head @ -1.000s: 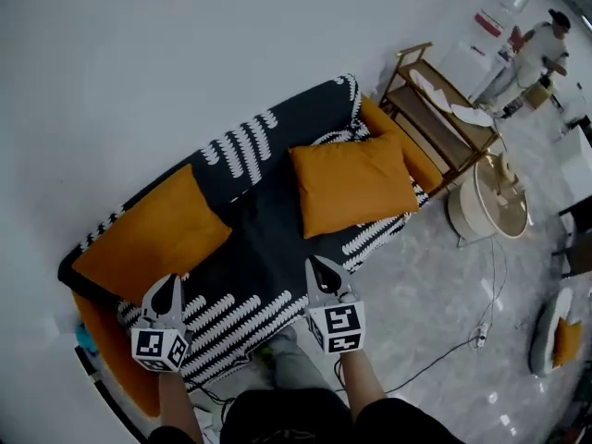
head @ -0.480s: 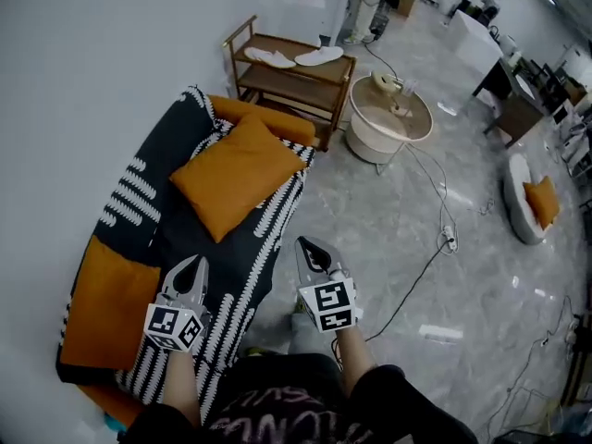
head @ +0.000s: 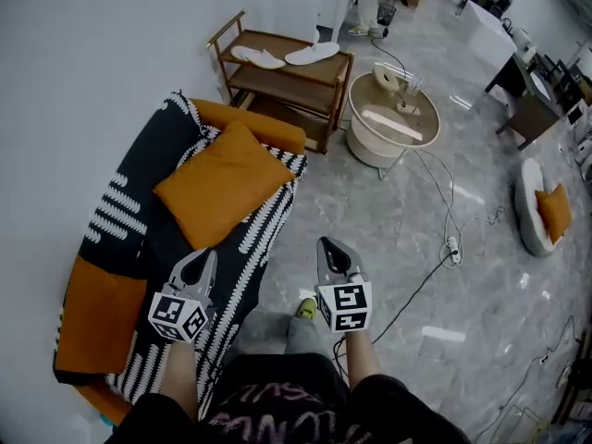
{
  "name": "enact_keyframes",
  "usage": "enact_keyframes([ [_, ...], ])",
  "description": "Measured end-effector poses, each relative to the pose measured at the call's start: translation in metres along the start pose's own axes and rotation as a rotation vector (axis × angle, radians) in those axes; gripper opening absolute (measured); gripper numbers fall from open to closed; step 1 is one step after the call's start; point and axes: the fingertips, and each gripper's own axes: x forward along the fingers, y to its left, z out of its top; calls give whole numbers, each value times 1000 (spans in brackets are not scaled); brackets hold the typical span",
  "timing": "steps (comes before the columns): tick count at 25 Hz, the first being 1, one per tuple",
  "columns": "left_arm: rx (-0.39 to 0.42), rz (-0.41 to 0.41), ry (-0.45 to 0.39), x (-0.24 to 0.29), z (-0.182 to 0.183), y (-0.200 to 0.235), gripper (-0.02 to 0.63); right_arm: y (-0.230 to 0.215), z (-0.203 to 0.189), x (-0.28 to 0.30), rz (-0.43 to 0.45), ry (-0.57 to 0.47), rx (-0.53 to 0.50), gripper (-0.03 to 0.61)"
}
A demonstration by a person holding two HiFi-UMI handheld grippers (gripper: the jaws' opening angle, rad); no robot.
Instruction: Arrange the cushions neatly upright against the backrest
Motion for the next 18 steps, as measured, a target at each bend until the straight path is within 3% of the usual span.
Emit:
enact_keyframes([
  [6,0,119,15,78,19,10,-2,-53,16,59,127,14,-33,8],
  [11,1,179,-8,116,43,7,-2,-93,36,88,172,18,-40,8],
  [18,-43,243,-23,135,37,33,-2,-102,41,128,218,35,-64,8],
])
